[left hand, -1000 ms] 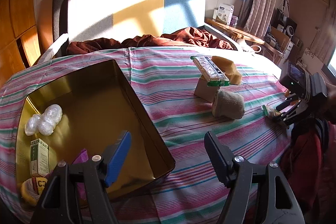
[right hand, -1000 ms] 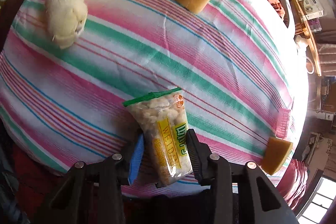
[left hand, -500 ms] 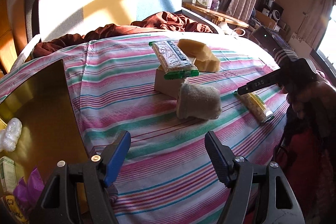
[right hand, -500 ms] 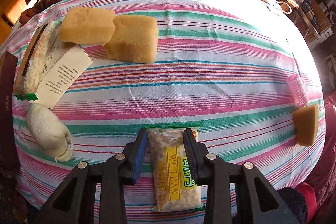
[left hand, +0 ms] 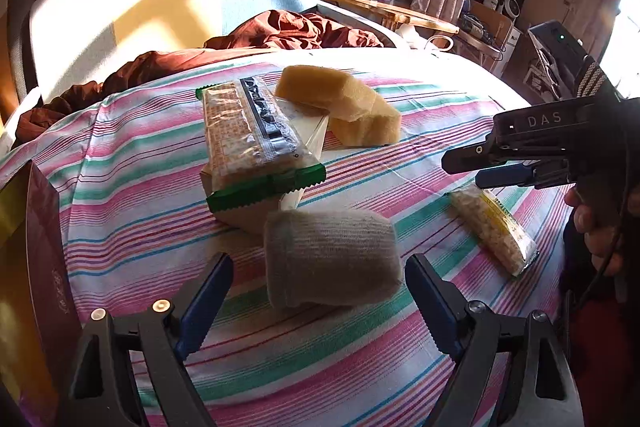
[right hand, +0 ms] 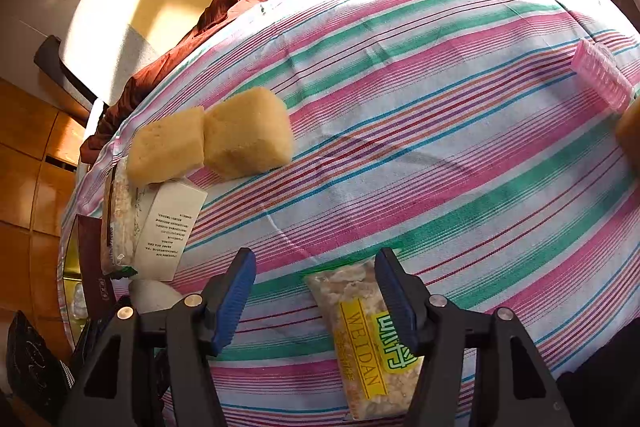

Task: Organize objects
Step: 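Grasp the beige knitted sock roll with the left gripper while the right holds the bag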

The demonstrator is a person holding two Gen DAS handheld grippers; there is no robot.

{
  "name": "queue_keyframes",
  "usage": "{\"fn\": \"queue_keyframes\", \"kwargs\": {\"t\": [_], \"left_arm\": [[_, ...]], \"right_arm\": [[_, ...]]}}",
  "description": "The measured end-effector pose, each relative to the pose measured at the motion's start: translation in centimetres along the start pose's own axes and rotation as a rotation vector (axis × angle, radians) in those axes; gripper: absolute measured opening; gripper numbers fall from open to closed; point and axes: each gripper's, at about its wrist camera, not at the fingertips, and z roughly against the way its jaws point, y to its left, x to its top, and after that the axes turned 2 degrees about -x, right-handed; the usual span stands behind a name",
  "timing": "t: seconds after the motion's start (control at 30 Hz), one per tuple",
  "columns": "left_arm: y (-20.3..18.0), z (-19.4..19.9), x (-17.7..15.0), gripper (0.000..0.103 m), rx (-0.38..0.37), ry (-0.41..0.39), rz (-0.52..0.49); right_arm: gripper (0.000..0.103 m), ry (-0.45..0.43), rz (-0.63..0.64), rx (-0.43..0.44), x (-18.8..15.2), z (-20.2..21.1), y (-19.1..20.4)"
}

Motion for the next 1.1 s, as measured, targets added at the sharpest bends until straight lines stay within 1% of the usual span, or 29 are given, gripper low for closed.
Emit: {"fn": "queue_keyframes", "kwargs": {"t": [0.07,0.17,0.27,0.3,0.33,0.43,0.53,0.67,0.73,0.8,0.9,0.97,1.03,1.1], "left_arm": [[-0.1,-0.9,0.3,0.089,0.012,0.005,-0.003],[-0.2,-2.4,0.7,0.089,0.010,0.021,-0.001],[0.2,-3.4,0.9,0.087,0.002,0.030,0.022],[0.4,-3.6,0.8,0.081,-0.023,0.030,0.040],[0.5,-3.5,0.6,0.072,-0.053,0.027,0.056],[0.2,-2.4,-0.5,0.068,-0.052,-0.013,0.031],[0.3,-0.5,-3.0,0.067,-0.042,-0.065,0.004],[1.2,2.2,-6.4,0.067,-0.030,-0.134,0.025],[1.3,2.8,-7.3,0.067,-0.019,-0.155,0.015],[1.5,2.7,-7.6,0.067,-0.027,-0.157,0.019],[2.0,2.5,-7.6,0.068,-0.052,-0.149,0.039],[1.9,2.5,-7.7,0.068,-0.048,-0.152,0.035],[1.8,2.4,-7.6,0.068,-0.048,-0.156,0.034],[2.0,2.4,-7.7,0.068,-0.051,-0.158,0.036]], "right_arm": [[0.064,-0.003,-0.002,-0.001,0.3,0.8,-0.6],[0.064,-0.006,-0.007,-0.001,-0.5,0.0,0.8],[0.064,-0.008,-0.012,0.001,-0.4,0.0,0.5],[0.064,-0.008,-0.013,0.002,-0.4,0.0,0.4],[0.064,-0.007,-0.013,0.004,-0.3,0.0,0.2],[0.064,-0.006,-0.014,0.004,-0.3,-0.1,0.2],[0.064,-0.004,-0.017,0.003,-0.3,-0.2,0.1],[0.064,-0.004,-0.026,-0.012,-0.5,0.0,-0.1],[0.064,-0.006,-0.034,-0.020,-0.6,0.0,-0.2],[0.064,-0.014,-0.043,-0.031,-0.7,0.1,-0.3],[0.065,-0.057,-0.063,-0.061,-0.9,1.0,-0.5],[0.065,-0.071,-0.094,-0.062,-1.0,1.2,-1.0],[0.067,-0.050,-0.125,-0.078,-1.3,1.0,-1.4],[0.067,-0.006,-0.125,-0.102,-1.5,0.5,-1.2]]}}
